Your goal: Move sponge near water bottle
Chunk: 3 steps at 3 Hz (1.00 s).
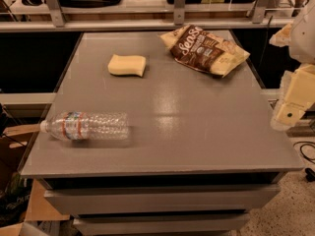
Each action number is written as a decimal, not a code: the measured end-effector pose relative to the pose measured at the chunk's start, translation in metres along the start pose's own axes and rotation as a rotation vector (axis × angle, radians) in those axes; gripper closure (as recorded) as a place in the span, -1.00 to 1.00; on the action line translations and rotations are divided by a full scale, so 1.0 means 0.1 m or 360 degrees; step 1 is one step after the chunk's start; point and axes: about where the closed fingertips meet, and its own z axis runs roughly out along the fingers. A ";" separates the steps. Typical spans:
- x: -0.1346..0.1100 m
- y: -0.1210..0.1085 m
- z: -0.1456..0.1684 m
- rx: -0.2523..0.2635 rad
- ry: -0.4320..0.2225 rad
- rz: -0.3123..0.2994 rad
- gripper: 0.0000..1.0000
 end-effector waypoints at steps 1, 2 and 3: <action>-0.07 -0.07 0.03 0.0007 -0.0019 -0.0013 -1.00; -0.31 -0.23 0.21 -0.0024 -0.0034 -0.0116 -1.00; -0.64 -0.41 0.47 -0.0062 -0.0045 -0.0242 -1.00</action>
Offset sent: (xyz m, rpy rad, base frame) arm 0.0703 0.0529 -0.0225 -0.0089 0.0282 0.1758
